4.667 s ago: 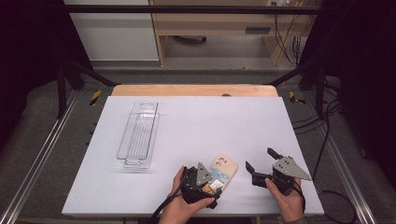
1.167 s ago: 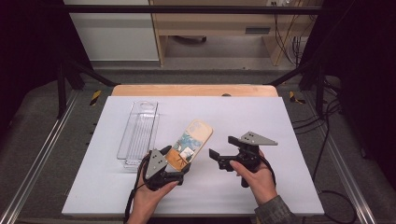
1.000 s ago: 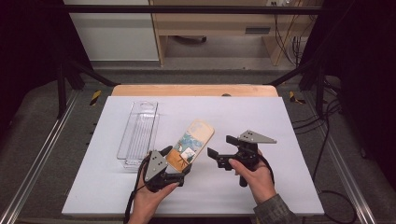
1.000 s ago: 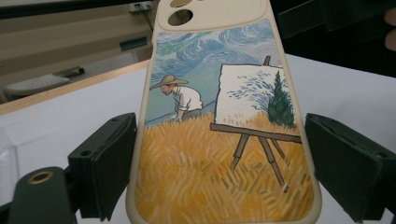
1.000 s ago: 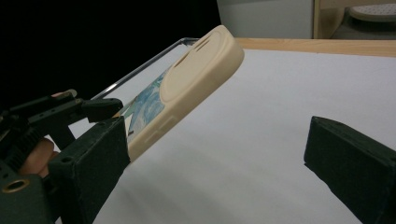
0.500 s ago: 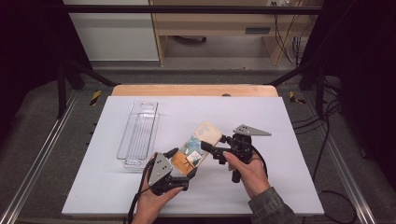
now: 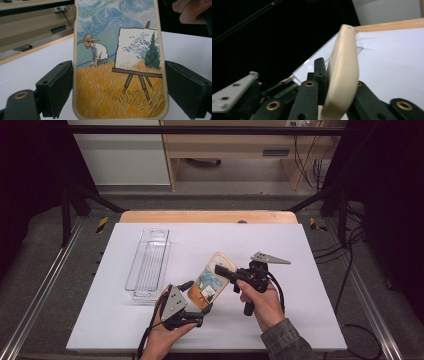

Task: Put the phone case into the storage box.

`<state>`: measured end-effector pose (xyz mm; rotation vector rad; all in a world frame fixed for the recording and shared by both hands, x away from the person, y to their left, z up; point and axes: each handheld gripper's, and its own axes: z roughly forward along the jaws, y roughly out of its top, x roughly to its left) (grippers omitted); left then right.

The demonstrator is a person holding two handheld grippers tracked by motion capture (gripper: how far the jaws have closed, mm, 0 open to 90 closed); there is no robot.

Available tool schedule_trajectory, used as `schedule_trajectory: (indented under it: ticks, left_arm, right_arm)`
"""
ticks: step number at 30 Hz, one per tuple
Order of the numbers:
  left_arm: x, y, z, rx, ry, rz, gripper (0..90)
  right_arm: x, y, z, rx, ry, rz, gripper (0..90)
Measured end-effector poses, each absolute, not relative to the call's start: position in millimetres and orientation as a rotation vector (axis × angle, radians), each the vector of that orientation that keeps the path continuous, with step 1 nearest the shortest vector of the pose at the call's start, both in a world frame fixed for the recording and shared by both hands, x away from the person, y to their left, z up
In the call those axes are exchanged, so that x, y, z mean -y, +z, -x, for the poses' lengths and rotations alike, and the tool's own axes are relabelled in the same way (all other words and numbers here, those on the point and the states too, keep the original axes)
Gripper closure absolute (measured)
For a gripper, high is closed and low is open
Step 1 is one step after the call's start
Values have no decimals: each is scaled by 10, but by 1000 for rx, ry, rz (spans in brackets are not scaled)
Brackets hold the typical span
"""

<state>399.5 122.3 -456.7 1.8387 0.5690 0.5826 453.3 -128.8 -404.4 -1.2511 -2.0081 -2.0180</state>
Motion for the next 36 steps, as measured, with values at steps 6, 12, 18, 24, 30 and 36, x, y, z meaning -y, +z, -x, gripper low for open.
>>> schedule_trajectory:
  ticks: [6, 12, 18, 24, 30, 36]
  left_arm:
    - [-1228, -4574, -3989, -573, 636, -1837, 111]
    - [-1272, -4604, -4007, -600, 674, -1784, 86]
    - [-1287, -4592, -4015, -627, 671, -1734, 49]
    - [-1289, -4554, -4004, -628, 645, -1694, 36]
    - [-1315, -4522, -4005, -640, 638, -1660, 28]
    - [-1331, -4511, -4007, -642, 640, -1652, 28]
  right_arm:
    - [1178, -3948, -4479, 2060, -2006, 1194, 883]
    - [1063, -3855, -4418, 2172, -2042, 1193, 889]
    - [964, -3844, -4377, 2278, -2048, 1180, 889]
    - [845, -3881, -4359, 2328, -2031, 1152, 889]
    - [742, -3934, -4336, 2363, -2010, 1124, 889]
    - [670, -3956, -4311, 2373, -1996, 1092, 888]
